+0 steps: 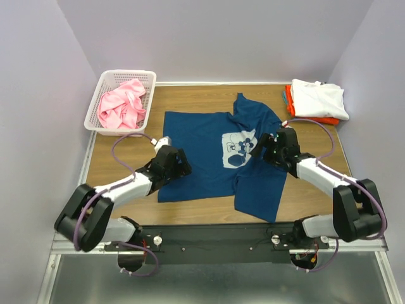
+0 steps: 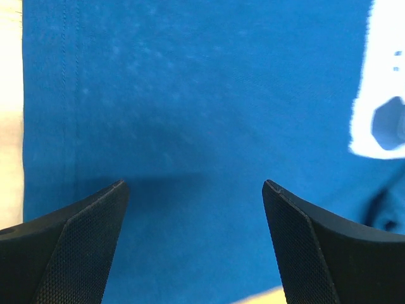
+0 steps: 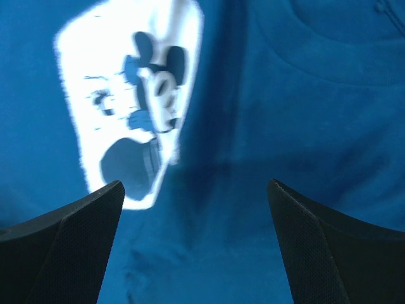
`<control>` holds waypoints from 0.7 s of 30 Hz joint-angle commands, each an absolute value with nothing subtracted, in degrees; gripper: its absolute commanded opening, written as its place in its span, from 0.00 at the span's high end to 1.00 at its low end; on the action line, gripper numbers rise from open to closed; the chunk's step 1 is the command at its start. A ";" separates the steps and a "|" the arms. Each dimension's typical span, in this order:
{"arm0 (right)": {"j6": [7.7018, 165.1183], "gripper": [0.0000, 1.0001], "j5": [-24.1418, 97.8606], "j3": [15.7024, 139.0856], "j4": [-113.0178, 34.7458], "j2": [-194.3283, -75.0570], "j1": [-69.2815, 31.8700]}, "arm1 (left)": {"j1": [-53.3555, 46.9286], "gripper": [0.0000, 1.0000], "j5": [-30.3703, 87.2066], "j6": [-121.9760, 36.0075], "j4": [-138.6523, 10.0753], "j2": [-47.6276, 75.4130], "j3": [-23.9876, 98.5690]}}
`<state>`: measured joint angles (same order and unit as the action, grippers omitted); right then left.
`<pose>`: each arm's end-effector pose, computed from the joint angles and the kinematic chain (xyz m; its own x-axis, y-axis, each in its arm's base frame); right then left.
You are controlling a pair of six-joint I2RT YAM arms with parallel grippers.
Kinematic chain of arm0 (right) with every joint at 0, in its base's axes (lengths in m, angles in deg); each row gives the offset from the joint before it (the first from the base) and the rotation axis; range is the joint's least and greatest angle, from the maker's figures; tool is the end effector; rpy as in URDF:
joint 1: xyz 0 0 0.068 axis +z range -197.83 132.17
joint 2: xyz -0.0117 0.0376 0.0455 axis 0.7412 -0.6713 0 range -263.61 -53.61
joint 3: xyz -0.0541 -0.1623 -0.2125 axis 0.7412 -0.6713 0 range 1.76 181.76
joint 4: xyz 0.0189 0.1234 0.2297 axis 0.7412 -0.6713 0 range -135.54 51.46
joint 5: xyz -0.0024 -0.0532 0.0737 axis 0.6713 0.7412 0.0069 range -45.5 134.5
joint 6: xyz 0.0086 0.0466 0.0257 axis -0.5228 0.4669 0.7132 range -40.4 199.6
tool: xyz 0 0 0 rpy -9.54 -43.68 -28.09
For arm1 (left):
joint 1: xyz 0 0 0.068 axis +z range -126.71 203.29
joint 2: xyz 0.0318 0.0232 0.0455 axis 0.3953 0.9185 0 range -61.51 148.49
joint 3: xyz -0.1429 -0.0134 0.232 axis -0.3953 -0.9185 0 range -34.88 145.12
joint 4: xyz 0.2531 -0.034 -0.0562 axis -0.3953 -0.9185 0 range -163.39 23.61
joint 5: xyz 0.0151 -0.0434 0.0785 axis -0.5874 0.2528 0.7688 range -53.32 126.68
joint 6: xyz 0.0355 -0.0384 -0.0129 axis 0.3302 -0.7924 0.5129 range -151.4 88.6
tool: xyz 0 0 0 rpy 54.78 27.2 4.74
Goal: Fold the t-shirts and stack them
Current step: Flatten the tshirt out
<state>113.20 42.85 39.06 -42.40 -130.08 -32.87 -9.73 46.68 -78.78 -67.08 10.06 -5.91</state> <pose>0.2569 0.0696 0.1872 -0.7031 0.3848 -0.5980 0.1330 0.8973 0.4210 0.2020 -0.1239 0.1675 -0.7062 -0.4052 -0.5805 -0.1315 0.8808 -0.4548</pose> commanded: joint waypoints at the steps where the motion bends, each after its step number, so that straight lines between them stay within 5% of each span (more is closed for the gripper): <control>1: 115.10 0.00 48.18 39.46 -40.21 -133.32 -32.63 | -6.08 0.07 39.59 -74.21 -59.54 17.22 -3.16; 13: 115.02 0.00 56.46 53.42 -39.95 -155.46 -34.56 | 3.15 0.07 30.99 -66.48 -59.10 39.54 15.47; 21: 111.24 0.00 55.84 64.77 -40.30 -158.65 -35.79 | 5.71 0.07 35.36 -61.64 -65.42 38.27 30.06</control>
